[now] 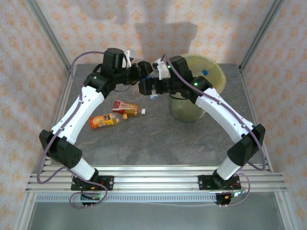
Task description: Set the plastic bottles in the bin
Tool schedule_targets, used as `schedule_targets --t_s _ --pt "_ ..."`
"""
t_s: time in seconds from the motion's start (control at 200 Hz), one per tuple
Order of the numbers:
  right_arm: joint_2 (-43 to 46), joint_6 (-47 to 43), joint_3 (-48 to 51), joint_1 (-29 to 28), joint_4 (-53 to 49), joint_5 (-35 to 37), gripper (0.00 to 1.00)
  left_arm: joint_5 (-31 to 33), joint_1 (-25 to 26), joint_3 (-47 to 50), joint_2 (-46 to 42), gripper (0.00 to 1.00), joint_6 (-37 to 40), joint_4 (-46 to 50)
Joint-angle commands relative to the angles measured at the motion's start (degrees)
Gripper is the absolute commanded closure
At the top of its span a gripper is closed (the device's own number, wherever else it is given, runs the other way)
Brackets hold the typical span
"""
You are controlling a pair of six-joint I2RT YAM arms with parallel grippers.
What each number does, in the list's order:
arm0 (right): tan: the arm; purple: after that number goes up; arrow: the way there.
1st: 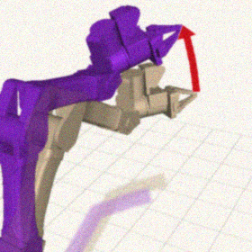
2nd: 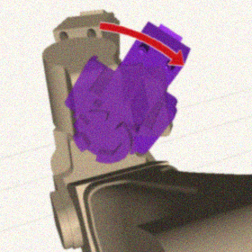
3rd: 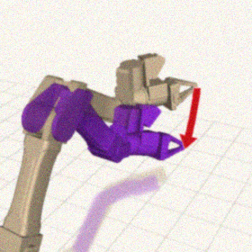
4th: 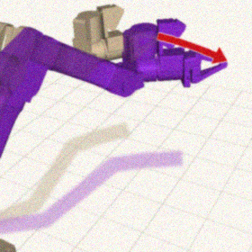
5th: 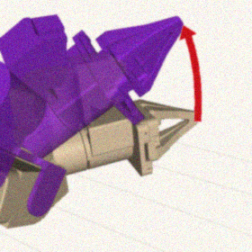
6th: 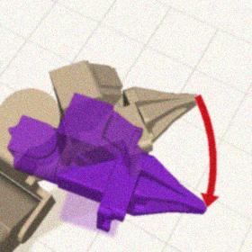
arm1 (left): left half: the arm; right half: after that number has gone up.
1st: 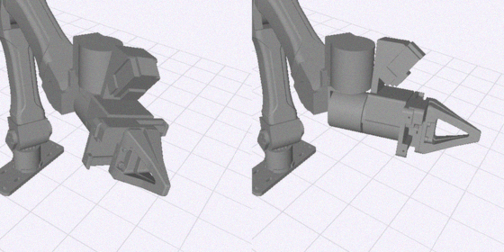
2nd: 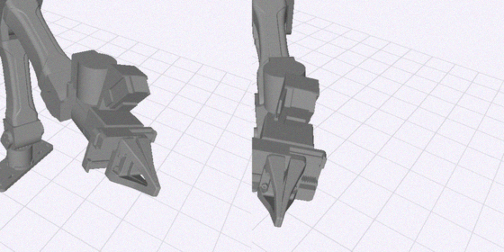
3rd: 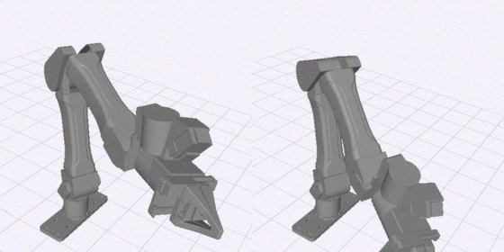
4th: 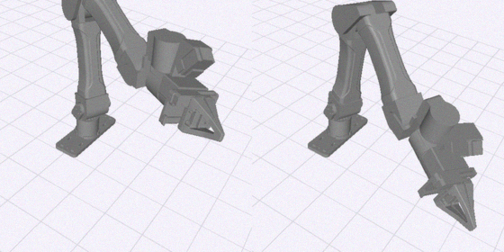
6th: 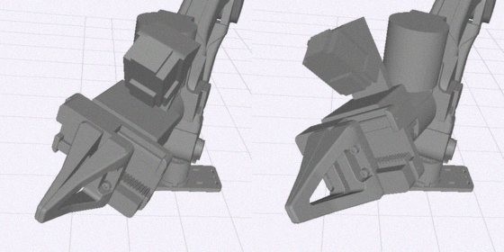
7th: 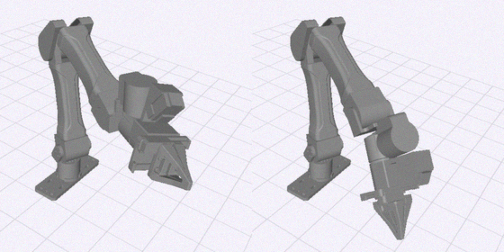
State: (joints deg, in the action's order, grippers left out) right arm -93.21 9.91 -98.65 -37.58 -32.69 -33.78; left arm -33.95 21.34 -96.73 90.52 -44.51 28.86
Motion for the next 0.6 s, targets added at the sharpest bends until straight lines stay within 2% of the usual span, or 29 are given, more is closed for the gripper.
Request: schedule_targets --t_s 0.0,0.065,0.16,0.24,0.32,0.42,0.59 --pt "-0.59 0.00 -1.85 -0.21 2.71 2.94 0.13 -1.47 0.37 -2.13 0.96 0.35 -0.04 -0.39" --pt "-0.48 -0.06 -1.63 -0.21 2.98 3.34 0.20 -1.47 0.37 -2.06 1.00 0.35 -0.13 -0.13" --pt "-0.45 -0.05 -1.46 -0.21 2.99 3.41 0.40 -1.36 0.37 -2.15 1.10 0.31 -0.57 -0.19" --pt "-0.10 0.09 -1.27 -0.21 2.69 4.00 0.51 -1.61 0.37 -2.24 1.25 0.26 -1.42 -1.01" --pt "0.48 0.19 -0.87 -0.21 2.15 5.29 0.55 -2.05 0.37 -2.25 1.24 0.17 -2.62 -2.71" --pt "1.79 0.54 0.36 -0.21 1.57 8.66 0.56 -1.76 0.37 -3.79 1.16 0.00 -3.23 -3.63" --pt "4.08 1.08 0.66 -0.13 -2.41 16.79 0.57 0.50 -0.87 -5.69 -1.28 0.00 -3.12 -4.68"
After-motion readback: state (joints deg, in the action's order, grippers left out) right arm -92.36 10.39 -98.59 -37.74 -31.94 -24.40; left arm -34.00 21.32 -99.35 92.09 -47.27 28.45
